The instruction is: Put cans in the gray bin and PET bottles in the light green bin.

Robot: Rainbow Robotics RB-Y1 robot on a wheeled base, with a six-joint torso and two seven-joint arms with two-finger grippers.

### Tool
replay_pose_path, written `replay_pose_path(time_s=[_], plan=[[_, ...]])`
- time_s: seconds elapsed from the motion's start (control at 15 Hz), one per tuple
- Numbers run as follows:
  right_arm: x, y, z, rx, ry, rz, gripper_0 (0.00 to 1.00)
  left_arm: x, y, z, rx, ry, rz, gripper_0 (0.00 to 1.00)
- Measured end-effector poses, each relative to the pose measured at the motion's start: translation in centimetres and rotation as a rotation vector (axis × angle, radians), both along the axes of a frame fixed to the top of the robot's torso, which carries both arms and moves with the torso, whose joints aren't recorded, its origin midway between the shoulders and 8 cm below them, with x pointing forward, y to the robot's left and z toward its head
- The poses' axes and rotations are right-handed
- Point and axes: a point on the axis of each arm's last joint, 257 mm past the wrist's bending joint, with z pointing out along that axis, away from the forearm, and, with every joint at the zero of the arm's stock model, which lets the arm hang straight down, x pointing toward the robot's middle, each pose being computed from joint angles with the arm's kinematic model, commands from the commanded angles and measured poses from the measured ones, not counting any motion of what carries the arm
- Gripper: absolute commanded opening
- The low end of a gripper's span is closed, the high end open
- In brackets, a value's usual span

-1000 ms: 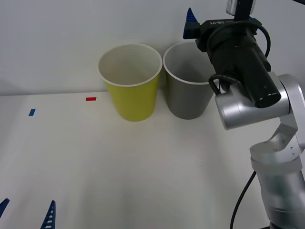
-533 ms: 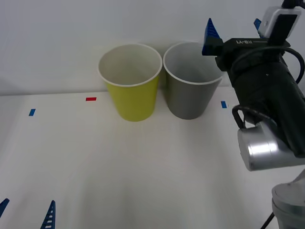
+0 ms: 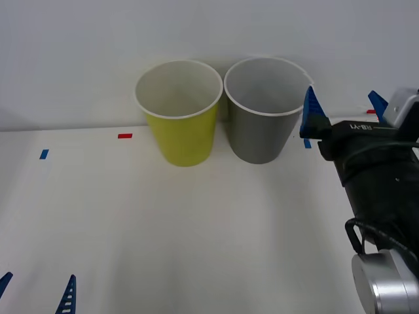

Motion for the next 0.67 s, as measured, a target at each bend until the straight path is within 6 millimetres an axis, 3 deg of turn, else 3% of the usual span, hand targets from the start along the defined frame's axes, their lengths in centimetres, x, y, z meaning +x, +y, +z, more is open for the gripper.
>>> replay_pose_path(time_s=[0.2,0.67], plan=[[-1.1,-0.5,-2.1,-0.015,0.026,0.002,1.00,0.0,0.0,0.0,0.000,0.000,0.000,1.00],[-2.4,-0.2,-4.1,0.048,0.007,0.044,1.00,0.0,0.0,0.0,0.000,0.000,0.000,1.00]])
